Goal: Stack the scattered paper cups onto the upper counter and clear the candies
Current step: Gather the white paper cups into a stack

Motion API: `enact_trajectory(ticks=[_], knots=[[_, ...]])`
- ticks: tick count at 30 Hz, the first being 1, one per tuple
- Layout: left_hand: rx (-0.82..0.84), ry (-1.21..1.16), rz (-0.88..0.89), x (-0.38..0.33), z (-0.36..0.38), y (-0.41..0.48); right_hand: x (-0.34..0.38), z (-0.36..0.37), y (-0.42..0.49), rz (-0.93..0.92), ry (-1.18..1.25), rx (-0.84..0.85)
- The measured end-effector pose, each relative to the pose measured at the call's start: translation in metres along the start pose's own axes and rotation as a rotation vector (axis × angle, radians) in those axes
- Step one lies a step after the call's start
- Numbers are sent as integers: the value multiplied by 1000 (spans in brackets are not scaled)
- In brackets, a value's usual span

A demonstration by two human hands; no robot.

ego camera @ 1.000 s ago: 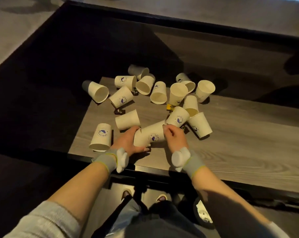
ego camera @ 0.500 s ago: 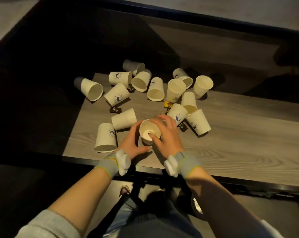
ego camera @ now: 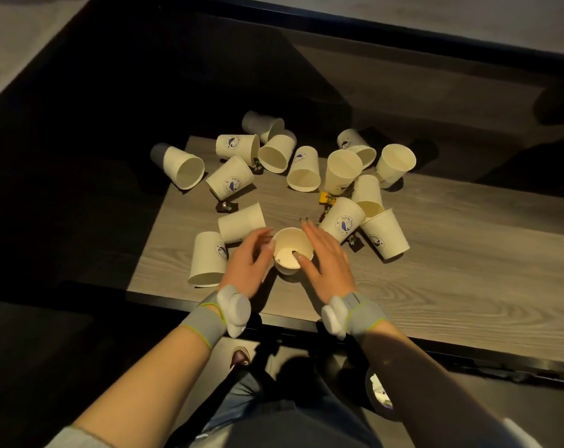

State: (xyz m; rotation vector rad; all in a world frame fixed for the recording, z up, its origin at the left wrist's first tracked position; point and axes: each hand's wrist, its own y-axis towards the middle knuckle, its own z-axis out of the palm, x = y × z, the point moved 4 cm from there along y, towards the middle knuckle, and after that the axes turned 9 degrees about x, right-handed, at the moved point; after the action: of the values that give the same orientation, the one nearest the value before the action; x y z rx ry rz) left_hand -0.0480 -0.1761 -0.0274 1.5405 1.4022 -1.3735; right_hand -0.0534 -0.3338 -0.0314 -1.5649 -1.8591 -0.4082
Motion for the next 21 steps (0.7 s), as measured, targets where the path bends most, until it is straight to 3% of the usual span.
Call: enact_trajectory(ticks=[3, 5, 9, 12, 14, 17, 21], knots=[[-232, 64, 86, -20, -34, -6, 4, -13, 1, 19, 67, -82], [-283, 202, 72, -16, -61, -7, 7, -15, 5, 16, 69, -71], [-36, 583, -122, 13, -86, -9, 6, -1, 18, -10, -45, 51], [183, 664, -221, 34, -90, -9, 2, 4, 23, 12, -58, 71], [218, 745, -227, 40, -90, -12, 2, 6, 21, 13, -50, 65], [117, 766, -225, 46, -94, -14, 2, 7, 21, 7, -53, 71], [-92, 600, -271, 41, -101, -22, 10, -1, 19, 40, -64, 40]])
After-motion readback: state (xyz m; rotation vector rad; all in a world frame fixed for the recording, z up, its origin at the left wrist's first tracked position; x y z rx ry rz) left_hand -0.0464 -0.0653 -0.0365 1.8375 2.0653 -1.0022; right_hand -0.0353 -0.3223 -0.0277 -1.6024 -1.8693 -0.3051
